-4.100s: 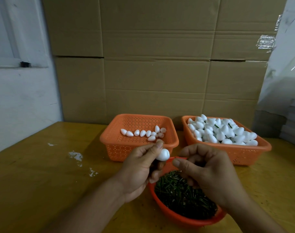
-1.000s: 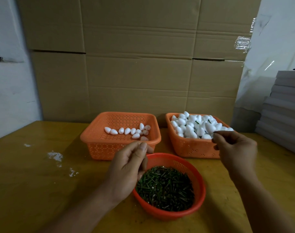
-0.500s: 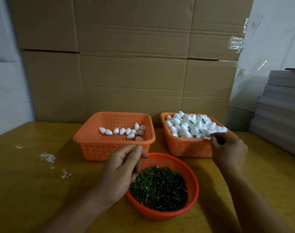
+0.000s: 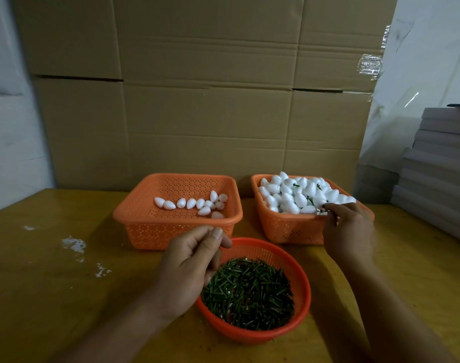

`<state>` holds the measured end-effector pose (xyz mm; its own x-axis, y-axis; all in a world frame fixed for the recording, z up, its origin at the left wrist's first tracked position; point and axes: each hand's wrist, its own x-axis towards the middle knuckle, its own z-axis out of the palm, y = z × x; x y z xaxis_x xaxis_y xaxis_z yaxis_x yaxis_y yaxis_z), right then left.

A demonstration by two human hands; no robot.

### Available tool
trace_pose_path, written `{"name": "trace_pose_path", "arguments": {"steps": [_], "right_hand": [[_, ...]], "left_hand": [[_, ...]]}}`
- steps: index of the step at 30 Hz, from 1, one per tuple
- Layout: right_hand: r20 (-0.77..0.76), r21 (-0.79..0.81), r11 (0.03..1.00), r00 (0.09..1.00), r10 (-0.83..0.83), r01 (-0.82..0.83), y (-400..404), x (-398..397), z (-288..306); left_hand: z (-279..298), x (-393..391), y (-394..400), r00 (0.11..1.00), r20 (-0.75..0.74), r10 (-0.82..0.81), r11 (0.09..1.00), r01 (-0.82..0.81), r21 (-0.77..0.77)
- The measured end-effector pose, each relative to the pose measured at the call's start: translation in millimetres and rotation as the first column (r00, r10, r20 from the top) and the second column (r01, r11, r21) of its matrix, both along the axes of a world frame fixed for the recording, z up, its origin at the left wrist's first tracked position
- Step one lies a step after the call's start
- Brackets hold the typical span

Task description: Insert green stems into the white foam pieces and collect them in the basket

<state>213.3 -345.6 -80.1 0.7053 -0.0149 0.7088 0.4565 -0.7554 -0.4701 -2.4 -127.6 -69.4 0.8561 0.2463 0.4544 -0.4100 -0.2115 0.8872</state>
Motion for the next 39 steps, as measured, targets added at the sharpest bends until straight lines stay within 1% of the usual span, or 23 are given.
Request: {"name": "trace_pose_path", "arguments": {"steps": [3, 8, 13, 17, 20, 23, 27, 29, 31, 32, 34, 35, 36, 38, 39], "right_hand": [[-0.046, -0.032, 0.999, 0.999, -0.014, 0.012, 1, -1, 1], [-0.080, -0.024, 1.000, 0.997, 0.010, -0.012, 2, -3, 3], [-0.044, 0.039, 0.999, 0.999, -0.002, 0.003, 2, -7, 4], [0.021, 0.163, 0.986, 0.999, -0.028, 0.024, 4, -17, 14], [0.080, 0.224, 0.971, 0.995, 0.064, -0.080, 9, -31, 22], [0.056, 0.333, 0.923, 0.981, 0.186, -0.194, 15, -48, 28], [0.067, 0.347, 0.881, 0.945, 0.319, -0.322, 26, -66, 30], [0.042, 0.293, 0.869, 0.913, 0.405, -0.399, 31, -77, 30], [0.013, 0.201, 0.858, 0.877, 0.480, -0.472, 36, -87, 28], [-0.008, 0.148, 0.853, 0.862, 0.507, -0.500, 38, -92, 28], [-0.040, 0.051, 0.833, 0.832, 0.553, -0.551, 42, -101, 27], [-0.047, 0.006, 0.820, 0.819, 0.571, -0.572, 44, -104, 27], [-0.051, -0.032, 0.807, 0.808, 0.588, -0.589, 46, -108, 27], [-0.052, -0.064, 0.782, 0.785, 0.617, -0.619, 49, -115, 26], [-0.051, -0.067, 0.776, 0.779, 0.625, -0.627, 50, -117, 27]], "left_hand": [[0, 0, 0, 1.000, 0.004, 0.003, 1.000, -0.003, -0.003], [0, 0, 3, 1.000, 0.022, 0.011, 1.000, -0.011, 0.010], [2, -1, 4, 0.996, 0.073, 0.060, 0.997, -0.063, 0.041], [6, -1, 8, 0.990, 0.072, 0.120, 0.990, -0.125, 0.071], [12, 2, 18, 0.977, 0.076, 0.200, 0.975, -0.206, 0.087], [23, 18, 38, 0.958, 0.045, 0.282, 0.936, -0.285, 0.209], [44, 55, 63, 0.924, -0.058, 0.379, 0.860, -0.327, 0.392], [52, 80, 72, 0.910, -0.101, 0.402, 0.807, -0.300, 0.508], [56, 105, 78, 0.889, -0.156, 0.431, 0.725, -0.238, 0.646], [56, 117, 80, 0.880, -0.195, 0.434, 0.700, -0.192, 0.688], [53, 136, 83, 0.867, -0.295, 0.401, 0.695, -0.079, 0.714], [51, 143, 83, 0.859, -0.341, 0.382, 0.679, -0.011, 0.734], [50, 148, 82, 0.849, -0.378, 0.369, 0.629, 0.071, 0.774], [46, 159, 82, 0.813, -0.444, 0.376, 0.479, 0.240, 0.845], [46, 163, 81, 0.796, -0.463, 0.390, 0.422, 0.293, 0.858]]}}
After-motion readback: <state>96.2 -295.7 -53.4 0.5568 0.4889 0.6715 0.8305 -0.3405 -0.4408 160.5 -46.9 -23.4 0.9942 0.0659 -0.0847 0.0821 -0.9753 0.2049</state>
